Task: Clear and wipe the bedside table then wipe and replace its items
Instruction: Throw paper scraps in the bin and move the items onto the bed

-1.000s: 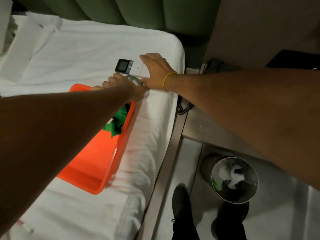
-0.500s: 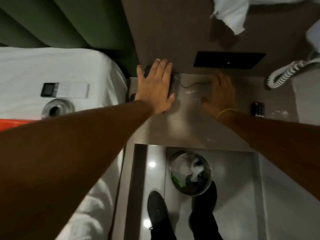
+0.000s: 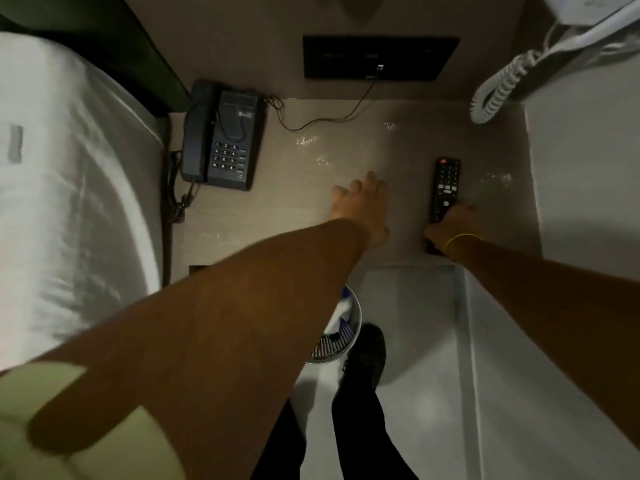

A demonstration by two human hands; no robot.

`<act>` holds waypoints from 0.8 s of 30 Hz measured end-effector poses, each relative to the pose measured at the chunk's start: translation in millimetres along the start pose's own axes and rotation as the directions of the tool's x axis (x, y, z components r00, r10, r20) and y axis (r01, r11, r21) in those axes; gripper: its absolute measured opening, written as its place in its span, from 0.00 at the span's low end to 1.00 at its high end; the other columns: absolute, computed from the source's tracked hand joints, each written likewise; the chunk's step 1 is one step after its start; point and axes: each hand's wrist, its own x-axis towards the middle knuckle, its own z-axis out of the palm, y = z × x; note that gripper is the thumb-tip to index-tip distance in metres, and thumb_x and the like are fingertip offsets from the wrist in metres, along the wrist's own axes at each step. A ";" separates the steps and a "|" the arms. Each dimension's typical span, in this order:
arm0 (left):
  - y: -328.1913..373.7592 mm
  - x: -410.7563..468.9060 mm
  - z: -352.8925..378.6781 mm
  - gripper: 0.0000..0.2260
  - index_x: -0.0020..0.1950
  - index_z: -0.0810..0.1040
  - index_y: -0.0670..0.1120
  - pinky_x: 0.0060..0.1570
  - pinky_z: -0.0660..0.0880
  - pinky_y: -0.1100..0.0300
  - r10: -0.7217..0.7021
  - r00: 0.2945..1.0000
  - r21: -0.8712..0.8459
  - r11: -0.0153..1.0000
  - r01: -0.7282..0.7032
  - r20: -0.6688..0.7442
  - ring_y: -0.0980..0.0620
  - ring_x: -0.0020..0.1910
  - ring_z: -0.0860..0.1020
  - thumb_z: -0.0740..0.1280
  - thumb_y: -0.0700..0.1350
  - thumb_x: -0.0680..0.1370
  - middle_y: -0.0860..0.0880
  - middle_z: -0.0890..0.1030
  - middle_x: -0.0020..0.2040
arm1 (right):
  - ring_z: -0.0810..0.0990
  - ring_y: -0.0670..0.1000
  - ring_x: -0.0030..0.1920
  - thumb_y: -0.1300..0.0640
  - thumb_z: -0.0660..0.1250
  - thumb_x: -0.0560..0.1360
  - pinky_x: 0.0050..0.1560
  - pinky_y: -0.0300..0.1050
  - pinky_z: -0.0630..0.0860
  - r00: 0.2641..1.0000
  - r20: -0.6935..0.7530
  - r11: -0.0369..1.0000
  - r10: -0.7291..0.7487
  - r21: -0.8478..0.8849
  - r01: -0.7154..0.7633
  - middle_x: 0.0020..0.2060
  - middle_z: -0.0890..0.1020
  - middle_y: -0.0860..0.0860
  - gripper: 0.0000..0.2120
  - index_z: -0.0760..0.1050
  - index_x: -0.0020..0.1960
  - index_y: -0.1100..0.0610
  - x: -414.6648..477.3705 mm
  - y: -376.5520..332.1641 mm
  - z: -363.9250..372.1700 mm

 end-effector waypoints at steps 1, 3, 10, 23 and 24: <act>1.1 0.8 -0.2 0.40 0.81 0.63 0.48 0.70 0.68 0.38 0.002 1.000 0.007 1.000 -0.002 0.001 0.41 0.73 0.71 0.75 0.57 0.73 0.45 0.63 0.79 | 0.75 0.68 0.63 0.57 0.75 0.65 0.65 0.57 0.75 1.000 0.014 1.000 0.015 0.012 -0.015 0.64 0.73 0.68 0.37 0.65 0.69 0.68 1.5 -2.0 0.2; -0.7 0.7 -5.6 0.39 0.80 0.64 0.47 0.70 0.68 0.39 0.014 1.000 0.028 1.000 -0.014 0.009 0.41 0.73 0.71 0.75 0.55 0.73 0.45 0.64 0.78 | 0.73 0.67 0.66 0.57 0.76 0.66 0.68 0.56 0.72 0.998 0.042 0.999 0.037 0.034 -0.038 0.67 0.70 0.67 0.40 0.62 0.72 0.67 4.3 -10.1 -1.3; -40.1 -9.8 -19.4 0.38 0.81 0.64 0.47 0.73 0.67 0.37 0.005 0.999 0.013 1.000 -0.005 -0.052 0.41 0.75 0.71 0.75 0.45 0.73 0.45 0.69 0.76 | 0.83 0.64 0.54 0.55 0.75 0.61 0.54 0.55 0.81 0.999 0.023 0.987 -0.035 0.160 0.030 0.57 0.82 0.62 0.31 0.75 0.63 0.61 -10.7 -50.1 -6.7; -233.2 -70.3 -128.9 0.10 0.53 0.79 0.50 0.43 0.81 0.51 -0.394 0.870 -0.935 -0.307 0.179 0.296 0.47 0.51 0.84 0.59 0.49 0.88 0.47 0.84 0.55 | 0.84 0.52 0.49 0.45 0.68 0.61 0.50 0.51 0.82 0.691 0.013 0.641 -0.723 0.387 0.663 0.50 0.85 0.46 0.31 0.73 0.64 0.42 -119.1 -279.4 -21.3; -251.0 -80.1 -136.6 0.10 0.53 0.79 0.50 0.43 0.81 0.51 -0.419 0.862 -0.938 -0.310 0.157 0.283 0.47 0.51 0.85 0.59 0.50 0.88 0.47 0.84 0.53 | 0.84 0.51 0.48 0.46 0.68 0.61 0.50 0.50 0.82 0.680 0.018 0.631 -0.733 0.392 0.670 0.49 0.85 0.46 0.30 0.74 0.63 0.43 -124.7 -295.8 -22.8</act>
